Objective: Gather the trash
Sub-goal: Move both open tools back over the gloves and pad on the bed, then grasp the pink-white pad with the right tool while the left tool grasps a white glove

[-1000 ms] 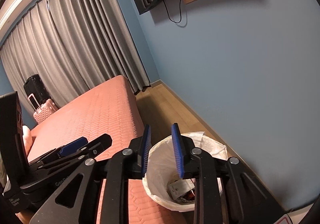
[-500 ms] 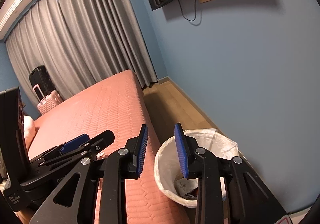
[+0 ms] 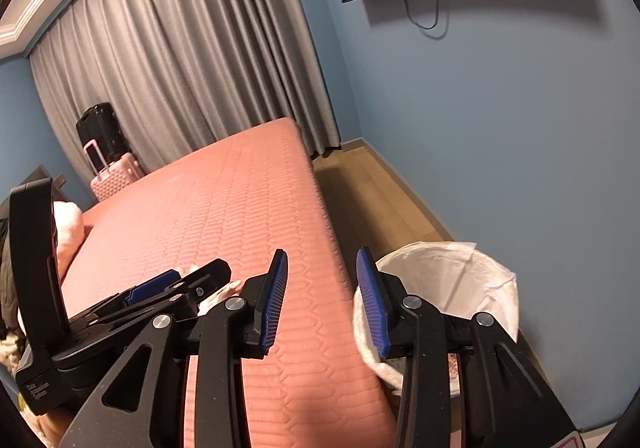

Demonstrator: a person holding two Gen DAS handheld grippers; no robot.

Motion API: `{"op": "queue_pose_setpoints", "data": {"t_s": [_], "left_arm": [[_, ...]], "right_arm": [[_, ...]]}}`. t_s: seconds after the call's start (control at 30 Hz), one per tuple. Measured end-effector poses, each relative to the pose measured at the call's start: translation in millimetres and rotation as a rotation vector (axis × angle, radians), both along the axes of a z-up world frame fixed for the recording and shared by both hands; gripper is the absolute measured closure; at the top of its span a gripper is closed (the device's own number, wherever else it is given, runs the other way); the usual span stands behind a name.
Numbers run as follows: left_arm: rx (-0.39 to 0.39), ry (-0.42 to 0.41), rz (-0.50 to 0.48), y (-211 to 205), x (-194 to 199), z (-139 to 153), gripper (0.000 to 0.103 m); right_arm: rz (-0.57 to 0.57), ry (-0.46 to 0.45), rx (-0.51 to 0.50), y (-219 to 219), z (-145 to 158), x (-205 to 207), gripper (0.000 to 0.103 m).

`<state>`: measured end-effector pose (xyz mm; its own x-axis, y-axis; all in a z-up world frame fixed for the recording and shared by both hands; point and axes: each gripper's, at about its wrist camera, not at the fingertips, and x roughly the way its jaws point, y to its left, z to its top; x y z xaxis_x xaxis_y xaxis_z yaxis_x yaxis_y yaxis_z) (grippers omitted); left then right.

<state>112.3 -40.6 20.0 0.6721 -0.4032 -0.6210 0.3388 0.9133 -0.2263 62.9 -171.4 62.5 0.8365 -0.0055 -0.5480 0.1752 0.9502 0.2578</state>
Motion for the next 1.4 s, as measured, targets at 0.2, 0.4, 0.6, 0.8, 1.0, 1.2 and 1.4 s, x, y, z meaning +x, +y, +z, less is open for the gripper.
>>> {"op": "queue_pose_setpoints", "data": {"t_s": [0.2,0.4,0.6,0.8,1.0,1.2,1.4], "left_arm": [[-0.006,0.022,0.052,29,2,-10,0.031],[-0.013,0.061,0.123,64,7,-27,0.030],[-0.006,0.113,0.201,102,10,-50,0.030],[-0.001,0.149,0.255,134,12,-69,0.030],[0.018,0.180,0.296,160,16,-86,0.030],[0.012,0.216,0.337,185,26,-102,0.030],[0.009,0.250,0.360,201,42,-116,0.030]], "right_arm": [[0.043,0.023,0.000,25,-8,7,0.066],[0.086,0.050,-0.004,52,-20,13,0.060],[0.130,0.094,-0.001,78,-36,24,0.058],[0.180,0.141,-0.005,104,-56,36,0.057],[0.218,0.203,0.015,129,-85,55,0.053],[0.248,0.277,0.038,148,-116,79,0.053],[0.261,0.335,0.063,166,-146,108,0.053]]}}
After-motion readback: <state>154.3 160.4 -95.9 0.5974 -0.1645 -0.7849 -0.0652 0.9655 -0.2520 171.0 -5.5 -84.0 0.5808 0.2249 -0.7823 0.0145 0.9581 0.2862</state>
